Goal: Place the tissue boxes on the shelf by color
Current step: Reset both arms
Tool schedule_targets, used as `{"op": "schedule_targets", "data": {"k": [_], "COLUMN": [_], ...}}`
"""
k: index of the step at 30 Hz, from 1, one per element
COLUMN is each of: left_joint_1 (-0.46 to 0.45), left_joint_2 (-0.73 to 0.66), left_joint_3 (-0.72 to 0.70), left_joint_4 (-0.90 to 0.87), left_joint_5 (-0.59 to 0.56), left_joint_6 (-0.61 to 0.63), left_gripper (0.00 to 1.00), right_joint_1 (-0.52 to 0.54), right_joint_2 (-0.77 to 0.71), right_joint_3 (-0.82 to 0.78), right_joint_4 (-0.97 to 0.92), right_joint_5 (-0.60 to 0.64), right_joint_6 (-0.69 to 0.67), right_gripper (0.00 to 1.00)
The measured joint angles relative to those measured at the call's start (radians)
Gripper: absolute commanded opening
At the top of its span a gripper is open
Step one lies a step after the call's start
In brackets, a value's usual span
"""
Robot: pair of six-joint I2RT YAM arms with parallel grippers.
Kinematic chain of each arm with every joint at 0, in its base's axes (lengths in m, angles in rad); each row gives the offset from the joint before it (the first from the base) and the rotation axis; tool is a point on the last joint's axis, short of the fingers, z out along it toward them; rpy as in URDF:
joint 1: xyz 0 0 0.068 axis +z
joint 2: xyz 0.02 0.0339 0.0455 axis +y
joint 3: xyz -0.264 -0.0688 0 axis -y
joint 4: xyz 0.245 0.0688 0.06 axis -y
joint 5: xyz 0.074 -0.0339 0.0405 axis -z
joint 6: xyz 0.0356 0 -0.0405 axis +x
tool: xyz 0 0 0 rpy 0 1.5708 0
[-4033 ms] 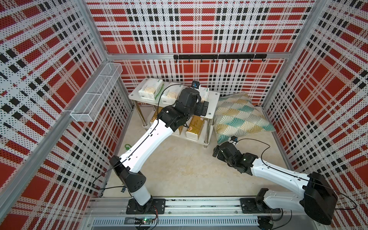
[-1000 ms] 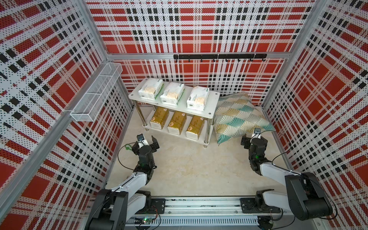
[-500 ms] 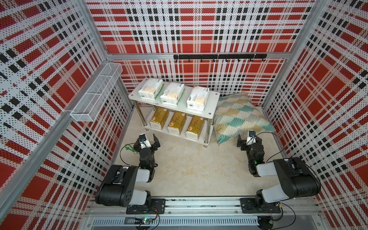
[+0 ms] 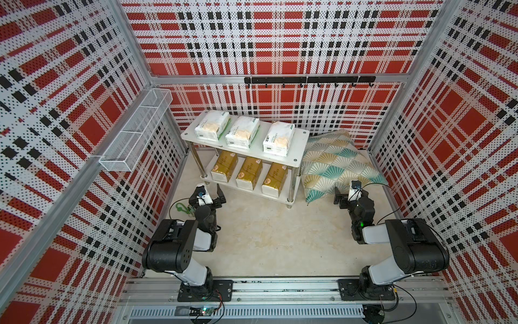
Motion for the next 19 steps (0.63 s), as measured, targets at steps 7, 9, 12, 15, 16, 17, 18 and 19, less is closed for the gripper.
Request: {"op": "schedule_targets", "data": {"k": [7, 9, 12, 15, 16, 17, 18, 19], "left_joint_1": [0.000, 0.000, 0.000, 0.003, 0.006, 0.010, 0.012, 0.013], "left_joint_2": [0.000, 0.000, 0.000, 0.000, 0.000, 0.000, 0.000, 0.000], "left_joint_3": [0.000, 0.000, 0.000, 0.001, 0.003, 0.006, 0.008, 0.008], "left_joint_4": [-0.011, -0.013, -0.016, -0.018, -0.020, -0.023, -0.023, -0.024], "left_joint_5": [0.018, 0.020, 0.023, 0.031, 0.034, 0.037, 0.039, 0.041], "left_joint_6": [-0.001, -0.001, -0.001, -0.002, -0.002, -0.002, -0.003, -0.003], "left_gripper": [0.99, 0.99, 0.99, 0.99, 0.99, 0.99, 0.99, 0.99], "right_joint_1": [0.000, 0.000, 0.000, 0.000, 0.000, 0.000, 0.000, 0.000], "right_joint_2": [0.000, 0.000, 0.000, 0.000, 0.000, 0.000, 0.000, 0.000], "right_joint_3": [0.000, 0.000, 0.000, 0.000, 0.000, 0.000, 0.000, 0.000], "right_joint_4": [-0.004, -0.004, -0.004, -0.005, -0.005, -0.005, -0.005, -0.005], "right_joint_5": [0.000, 0.000, 0.000, 0.000, 0.000, 0.000, 0.000, 0.000], "right_joint_6": [0.006, 0.008, 0.008, 0.011, 0.011, 0.011, 0.011, 0.011], "right_gripper": [1.00, 1.00, 1.00, 1.00, 1.00, 1.00, 1.00, 1.00]}}
